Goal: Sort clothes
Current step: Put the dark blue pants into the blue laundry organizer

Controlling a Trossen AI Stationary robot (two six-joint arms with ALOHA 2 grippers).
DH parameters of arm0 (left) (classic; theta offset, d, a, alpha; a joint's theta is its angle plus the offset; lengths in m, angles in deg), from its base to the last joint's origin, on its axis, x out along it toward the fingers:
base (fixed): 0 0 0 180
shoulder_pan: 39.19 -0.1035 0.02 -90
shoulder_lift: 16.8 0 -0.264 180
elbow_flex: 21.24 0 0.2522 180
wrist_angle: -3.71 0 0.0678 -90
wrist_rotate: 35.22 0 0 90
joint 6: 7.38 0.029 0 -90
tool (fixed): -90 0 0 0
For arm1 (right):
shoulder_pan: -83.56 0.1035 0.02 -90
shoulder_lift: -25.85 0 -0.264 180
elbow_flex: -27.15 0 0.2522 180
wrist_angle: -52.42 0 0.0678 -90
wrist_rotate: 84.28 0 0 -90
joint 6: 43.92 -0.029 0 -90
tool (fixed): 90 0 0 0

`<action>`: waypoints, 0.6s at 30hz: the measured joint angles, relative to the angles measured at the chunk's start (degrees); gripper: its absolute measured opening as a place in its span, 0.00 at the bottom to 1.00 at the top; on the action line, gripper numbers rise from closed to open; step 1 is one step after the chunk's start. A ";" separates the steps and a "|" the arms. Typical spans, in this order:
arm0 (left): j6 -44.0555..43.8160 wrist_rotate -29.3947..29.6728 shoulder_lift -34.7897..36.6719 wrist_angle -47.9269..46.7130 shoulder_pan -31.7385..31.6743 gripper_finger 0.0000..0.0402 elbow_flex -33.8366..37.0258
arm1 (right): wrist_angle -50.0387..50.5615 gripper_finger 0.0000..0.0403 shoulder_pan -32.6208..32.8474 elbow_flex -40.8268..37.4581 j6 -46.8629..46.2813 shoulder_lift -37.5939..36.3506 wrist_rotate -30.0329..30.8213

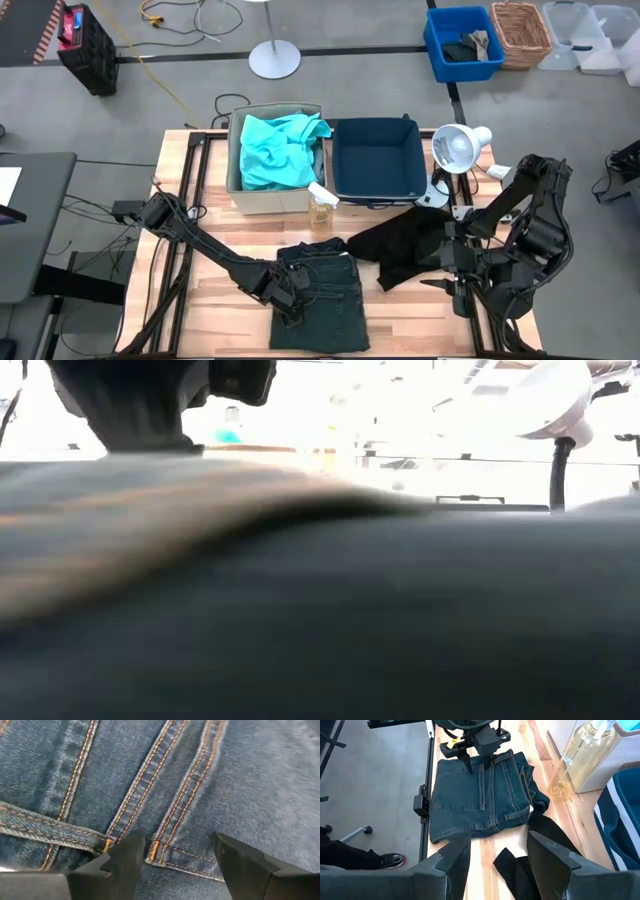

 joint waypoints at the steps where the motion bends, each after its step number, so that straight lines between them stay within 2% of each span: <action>1: -0.02 -0.59 0.00 -0.63 -0.04 0.59 0.02 | 0.02 0.51 0.00 0.00 0.02 0.00 0.00; 11: 3.78 0.92 -0.02 0.25 0.17 0.59 -4.14 | 1.82 0.51 0.00 0.00 0.05 0.00 0.00; 18: 5.49 1.58 -0.15 3.45 0.02 0.59 -4.42 | 1.79 0.51 0.00 0.00 0.07 0.00 0.00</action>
